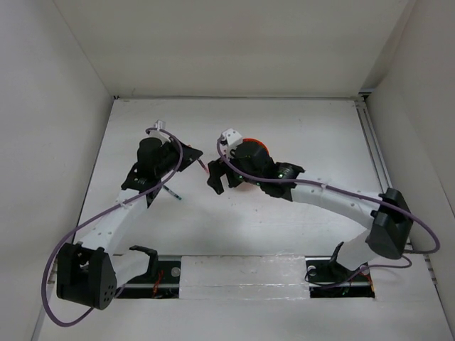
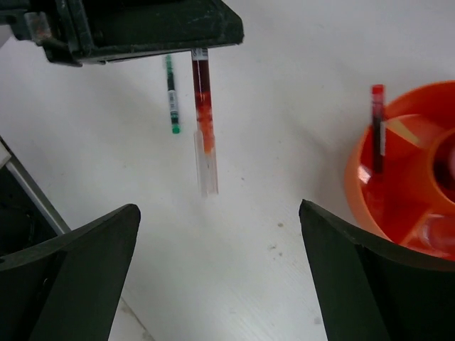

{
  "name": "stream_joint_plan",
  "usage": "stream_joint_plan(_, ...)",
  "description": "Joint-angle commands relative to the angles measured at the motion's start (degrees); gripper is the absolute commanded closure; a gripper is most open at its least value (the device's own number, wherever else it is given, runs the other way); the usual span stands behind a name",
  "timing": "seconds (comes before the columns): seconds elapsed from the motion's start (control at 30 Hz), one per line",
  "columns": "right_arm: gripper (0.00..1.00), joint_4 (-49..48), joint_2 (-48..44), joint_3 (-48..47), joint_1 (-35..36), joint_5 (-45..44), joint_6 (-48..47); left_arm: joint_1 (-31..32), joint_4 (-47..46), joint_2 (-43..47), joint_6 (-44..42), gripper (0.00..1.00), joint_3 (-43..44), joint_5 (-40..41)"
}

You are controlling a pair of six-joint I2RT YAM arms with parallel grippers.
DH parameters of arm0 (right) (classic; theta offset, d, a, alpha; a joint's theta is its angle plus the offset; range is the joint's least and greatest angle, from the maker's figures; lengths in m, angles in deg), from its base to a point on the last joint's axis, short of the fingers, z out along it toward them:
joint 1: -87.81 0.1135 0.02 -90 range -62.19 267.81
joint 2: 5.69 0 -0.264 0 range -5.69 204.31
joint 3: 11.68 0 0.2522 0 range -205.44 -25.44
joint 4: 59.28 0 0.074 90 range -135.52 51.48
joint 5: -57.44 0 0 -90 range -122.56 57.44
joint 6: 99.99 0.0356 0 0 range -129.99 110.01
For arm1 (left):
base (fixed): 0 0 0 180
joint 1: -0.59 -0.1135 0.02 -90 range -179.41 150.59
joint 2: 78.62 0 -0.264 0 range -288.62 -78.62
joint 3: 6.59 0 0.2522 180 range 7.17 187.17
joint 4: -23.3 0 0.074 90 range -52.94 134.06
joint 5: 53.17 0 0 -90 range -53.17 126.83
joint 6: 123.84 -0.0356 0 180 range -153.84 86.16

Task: Sort the stationery into containers
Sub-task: Place the pen in the storage box.

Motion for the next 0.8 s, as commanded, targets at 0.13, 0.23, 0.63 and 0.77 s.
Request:
stream_joint_plan(0.13, 0.0, 6.09, -17.11, 4.19, -0.85, -12.63, -1.95, 1.43, -9.8, -2.34, -1.36, 1.0, 4.7, 4.53)
stream_joint_plan(0.23, 0.0, 9.35, -22.82, 5.51, -1.65, -15.8, -2.48, 9.05, -7.45, -3.92, -3.11, 1.0, 8.3, 16.26)
stream_joint_plan(0.63, 0.0, 20.78, -38.91, 7.88, -4.02, -21.43, -2.48, 30.16, -9.37, -14.82, -5.41, 1.0, 16.58, 48.91)
stream_joint_plan(0.77, 0.0, 22.11, -40.94, 7.88, -4.02, -21.96, -2.48, 30.78, -10.86, -18.5, -5.41, 1.0, 17.1, 51.92)
